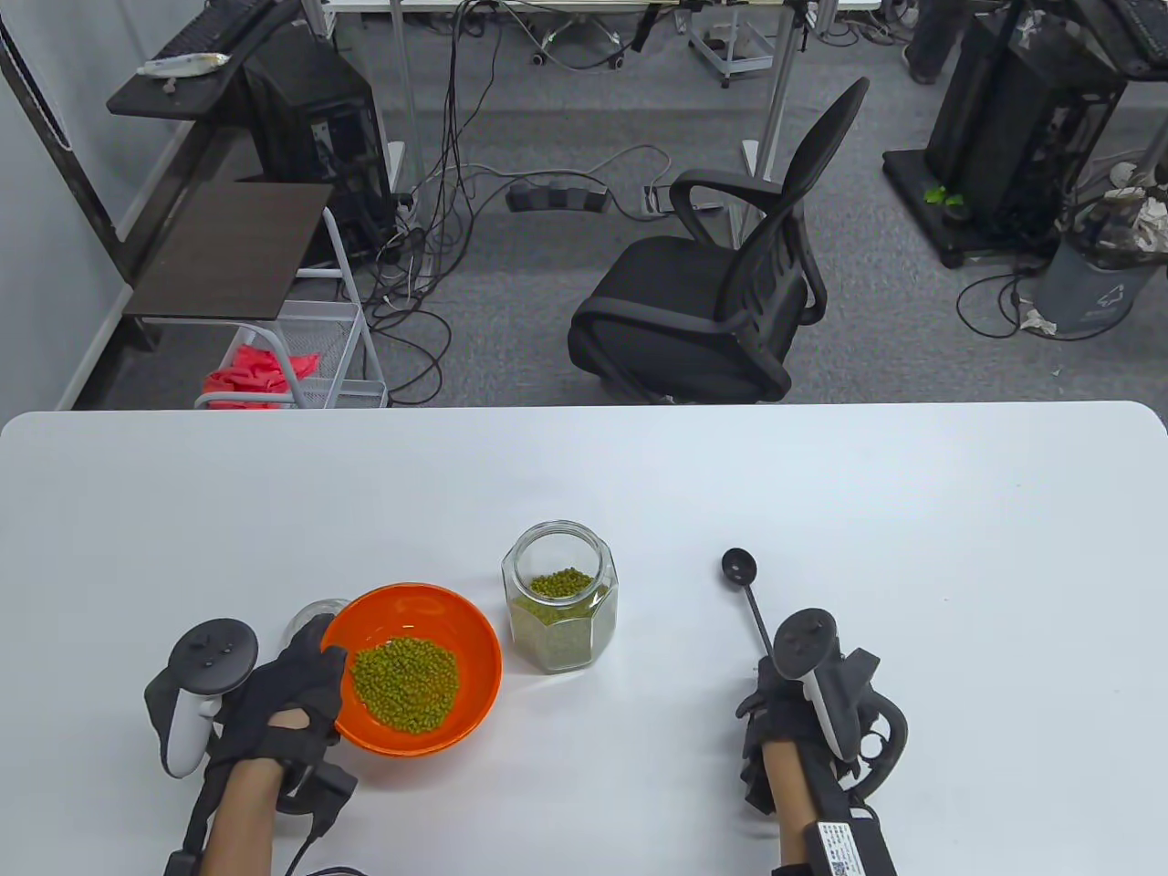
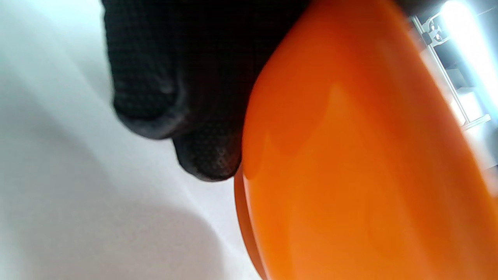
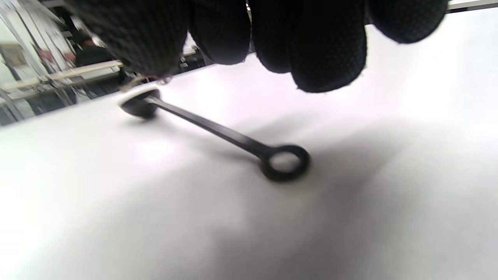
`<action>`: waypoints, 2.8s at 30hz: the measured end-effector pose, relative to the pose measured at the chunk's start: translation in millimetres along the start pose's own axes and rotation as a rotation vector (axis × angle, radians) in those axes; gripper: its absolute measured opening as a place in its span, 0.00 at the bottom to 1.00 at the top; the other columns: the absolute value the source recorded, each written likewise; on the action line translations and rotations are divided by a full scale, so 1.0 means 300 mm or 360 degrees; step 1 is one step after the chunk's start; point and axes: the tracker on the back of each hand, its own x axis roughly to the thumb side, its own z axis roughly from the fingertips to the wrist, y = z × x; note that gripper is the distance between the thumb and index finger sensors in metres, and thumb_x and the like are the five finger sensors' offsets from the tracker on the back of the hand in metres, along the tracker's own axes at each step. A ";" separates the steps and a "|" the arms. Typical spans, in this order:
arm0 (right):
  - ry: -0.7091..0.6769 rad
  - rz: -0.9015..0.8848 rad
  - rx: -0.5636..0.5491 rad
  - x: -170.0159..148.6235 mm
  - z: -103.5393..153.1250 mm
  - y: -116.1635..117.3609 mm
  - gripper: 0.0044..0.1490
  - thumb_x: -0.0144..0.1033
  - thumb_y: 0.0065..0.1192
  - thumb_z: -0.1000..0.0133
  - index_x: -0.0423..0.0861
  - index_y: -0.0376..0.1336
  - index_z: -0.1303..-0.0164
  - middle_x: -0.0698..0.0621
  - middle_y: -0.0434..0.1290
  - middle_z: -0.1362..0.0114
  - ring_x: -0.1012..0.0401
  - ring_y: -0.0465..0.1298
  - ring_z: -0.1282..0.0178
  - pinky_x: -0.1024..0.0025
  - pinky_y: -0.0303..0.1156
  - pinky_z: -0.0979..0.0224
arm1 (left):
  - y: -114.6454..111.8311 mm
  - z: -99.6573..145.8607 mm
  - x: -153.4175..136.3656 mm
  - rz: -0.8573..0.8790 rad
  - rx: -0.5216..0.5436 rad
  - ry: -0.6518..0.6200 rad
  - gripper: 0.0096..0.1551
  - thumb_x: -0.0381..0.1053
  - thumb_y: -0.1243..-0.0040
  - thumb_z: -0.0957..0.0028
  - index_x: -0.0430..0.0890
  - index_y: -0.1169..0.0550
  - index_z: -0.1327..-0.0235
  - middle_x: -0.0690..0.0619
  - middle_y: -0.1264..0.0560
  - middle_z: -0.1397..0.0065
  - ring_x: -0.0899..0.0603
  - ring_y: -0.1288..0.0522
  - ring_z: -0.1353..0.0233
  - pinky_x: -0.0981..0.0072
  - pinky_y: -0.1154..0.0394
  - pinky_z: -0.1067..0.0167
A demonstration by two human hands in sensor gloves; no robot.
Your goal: Portion mung beans with measuring scoop (Bowl in hand)
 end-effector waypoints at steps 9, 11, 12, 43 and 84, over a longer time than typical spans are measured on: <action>-0.0340 -0.0191 -0.0283 0.011 0.081 -0.064 0.45 0.49 0.71 0.51 0.44 0.60 0.25 0.33 0.60 0.21 0.35 0.66 0.24 0.24 0.51 0.28 | -0.008 -0.011 -0.008 -0.0063 -0.0117 0.0049 0.34 0.53 0.49 0.41 0.44 0.37 0.21 0.45 0.26 0.31 0.41 0.07 0.55 0.67 0.11 0.64; -0.0400 -0.0226 -0.0314 0.014 0.093 -0.066 0.47 0.50 0.71 0.51 0.45 0.59 0.24 0.34 0.58 0.20 0.35 0.62 0.22 0.23 0.48 0.28 | -0.014 -0.017 -0.014 -0.0076 -0.0167 0.0070 0.34 0.53 0.49 0.41 0.43 0.36 0.22 0.45 0.25 0.31 0.41 0.07 0.55 0.67 0.11 0.65; -0.0423 -0.0228 -0.0320 0.018 0.099 -0.066 0.47 0.51 0.71 0.52 0.45 0.59 0.23 0.34 0.57 0.20 0.34 0.62 0.21 0.22 0.47 0.28 | -0.020 -0.021 -0.017 -0.0073 -0.0200 0.0074 0.34 0.53 0.49 0.41 0.44 0.36 0.22 0.45 0.25 0.32 0.41 0.07 0.55 0.67 0.11 0.64; -0.0635 -0.0238 -0.0286 0.052 0.149 -0.062 0.51 0.54 0.70 0.52 0.47 0.56 0.21 0.35 0.53 0.17 0.34 0.55 0.18 0.20 0.41 0.28 | -0.111 -0.051 -0.029 -0.0539 -0.0291 0.0269 0.33 0.57 0.46 0.40 0.42 0.32 0.25 0.51 0.21 0.37 0.48 0.07 0.56 0.70 0.12 0.64; -0.0584 -0.0333 -0.0153 0.012 0.113 -0.041 0.51 0.53 0.70 0.52 0.44 0.55 0.21 0.34 0.54 0.18 0.34 0.57 0.19 0.20 0.43 0.29 | 0.039 -0.240 0.053 -0.1191 -0.0173 0.0261 0.55 0.74 0.45 0.44 0.54 0.55 0.15 0.50 0.58 0.14 0.23 0.56 0.14 0.27 0.43 0.25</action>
